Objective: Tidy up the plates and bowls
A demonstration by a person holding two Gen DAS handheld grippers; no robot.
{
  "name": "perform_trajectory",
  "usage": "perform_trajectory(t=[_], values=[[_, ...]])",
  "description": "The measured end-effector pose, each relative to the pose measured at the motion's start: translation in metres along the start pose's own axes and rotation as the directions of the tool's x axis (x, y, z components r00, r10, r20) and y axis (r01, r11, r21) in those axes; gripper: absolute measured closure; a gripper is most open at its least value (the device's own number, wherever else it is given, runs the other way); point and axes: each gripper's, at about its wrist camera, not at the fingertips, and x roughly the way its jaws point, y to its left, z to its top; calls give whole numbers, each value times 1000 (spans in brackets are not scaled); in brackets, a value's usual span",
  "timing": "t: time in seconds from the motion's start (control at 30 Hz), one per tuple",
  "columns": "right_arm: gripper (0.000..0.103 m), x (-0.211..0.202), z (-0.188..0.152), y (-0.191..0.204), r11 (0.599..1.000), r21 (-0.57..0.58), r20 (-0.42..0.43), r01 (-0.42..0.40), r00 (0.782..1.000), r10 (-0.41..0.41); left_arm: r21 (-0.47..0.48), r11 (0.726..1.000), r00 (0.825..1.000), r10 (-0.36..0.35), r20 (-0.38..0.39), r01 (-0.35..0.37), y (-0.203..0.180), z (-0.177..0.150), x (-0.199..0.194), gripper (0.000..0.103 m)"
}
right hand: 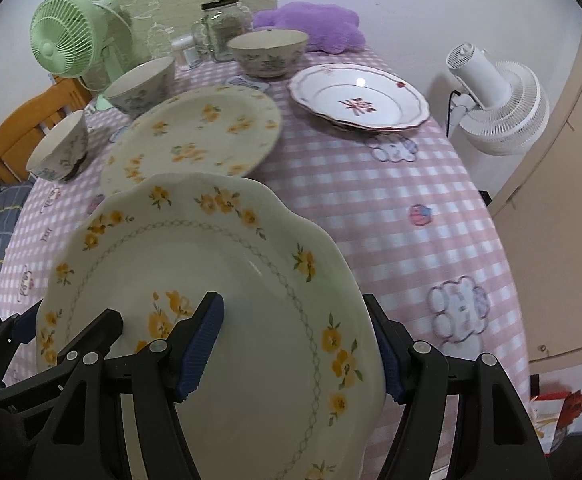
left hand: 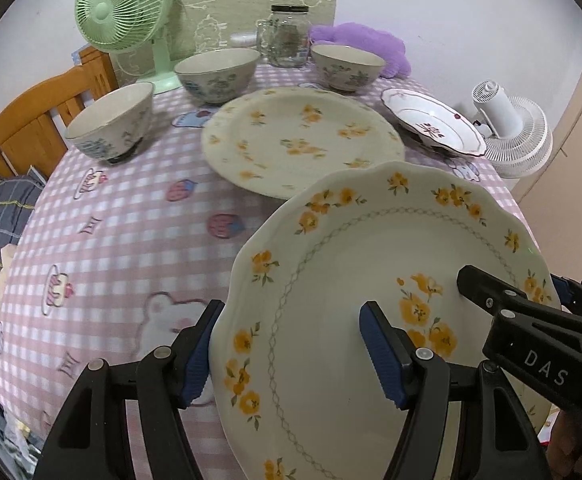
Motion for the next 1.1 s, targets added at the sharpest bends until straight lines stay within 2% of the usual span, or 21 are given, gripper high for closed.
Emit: perform_trajectory(t=[0.2,0.5,0.67,0.8,0.93,1.1], values=[[31,8,1,-32,1000,-20,-10,-9,1000,9,-20,1000,1000,11,-10,-11,-30,0,13,35],[31,30,7,-62,1000,2,-41,-24,999,24,-32,999,999,27,-47,-28,-55,7,36,35],[31,44,9,-65,999,-12,-68,-53,996,52,-55,997,996,49,-69,-53,-55,10,46,35],[31,52,10,-66,997,-11,-71,-81,994,80,-48,996,996,74,-45,-76,-56,14,47,35],[31,54,12,-65,996,-21,-66,-88,994,86,-49,994,994,96,-51,-99,-57,14,48,35],[30,56,14,-66,994,-26,-84,-107,991,105,-65,993,992,97,-75,-102,-55,15,48,32]])
